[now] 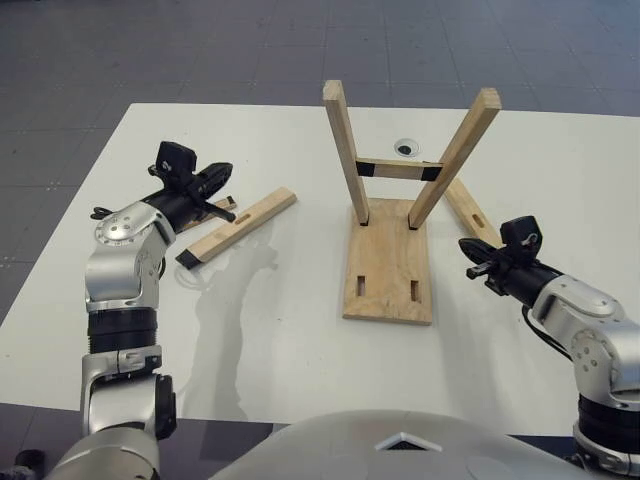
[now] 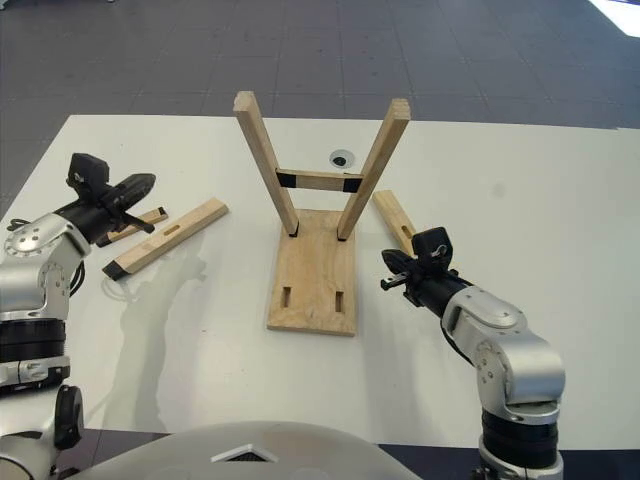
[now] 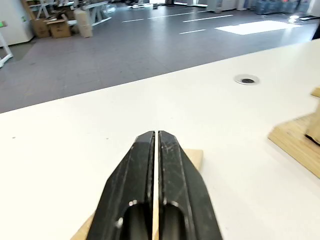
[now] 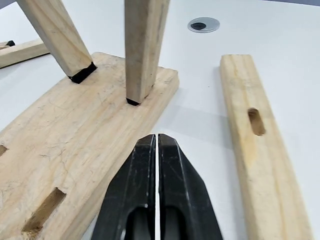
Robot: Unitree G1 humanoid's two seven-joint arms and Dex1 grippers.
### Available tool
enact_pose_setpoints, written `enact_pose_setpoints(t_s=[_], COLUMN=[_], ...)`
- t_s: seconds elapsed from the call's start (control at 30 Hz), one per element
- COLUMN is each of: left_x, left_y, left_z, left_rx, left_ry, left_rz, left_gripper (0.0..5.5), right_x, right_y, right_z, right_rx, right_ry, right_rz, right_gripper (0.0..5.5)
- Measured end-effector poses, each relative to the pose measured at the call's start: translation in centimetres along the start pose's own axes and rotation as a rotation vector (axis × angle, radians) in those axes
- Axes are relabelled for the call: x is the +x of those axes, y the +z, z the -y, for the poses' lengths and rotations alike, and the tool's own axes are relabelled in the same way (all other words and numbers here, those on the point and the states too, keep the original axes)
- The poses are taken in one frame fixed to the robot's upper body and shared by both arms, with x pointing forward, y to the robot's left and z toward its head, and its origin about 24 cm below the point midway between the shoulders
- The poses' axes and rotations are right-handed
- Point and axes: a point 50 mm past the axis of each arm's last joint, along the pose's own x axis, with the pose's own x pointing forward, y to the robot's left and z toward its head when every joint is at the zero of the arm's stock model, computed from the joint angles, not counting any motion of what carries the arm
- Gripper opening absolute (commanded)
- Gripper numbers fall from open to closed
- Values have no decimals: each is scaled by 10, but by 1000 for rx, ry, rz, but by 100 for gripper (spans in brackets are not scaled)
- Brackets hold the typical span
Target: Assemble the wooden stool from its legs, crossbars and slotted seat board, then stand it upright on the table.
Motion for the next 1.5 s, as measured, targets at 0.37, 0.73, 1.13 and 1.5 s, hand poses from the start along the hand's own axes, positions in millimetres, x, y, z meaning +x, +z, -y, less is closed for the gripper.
enact_pose_setpoints(t_s=[0.37, 0.73, 1.13, 1.5], left_x=[-24, -42, -39, -32], left_y=[-24, -44, -72, -66], left_z=[-25, -83, -88, -76], left_rx=[78, 266, 428, 463], left_ry=[-21, 83, 201, 21], left_rz=[-35, -217, -506, -518], left_gripper=[173, 173, 173, 173], right_x=[7, 13, 15, 14], right_y=[-1, 0, -1, -2], right_z=[-4, -12, -16, -17], right_rx=[30, 25, 20, 25], right_ry=[-11, 7, 24, 18], right_rz=[26, 31, 24, 24], right_gripper=[172, 172, 172, 172])
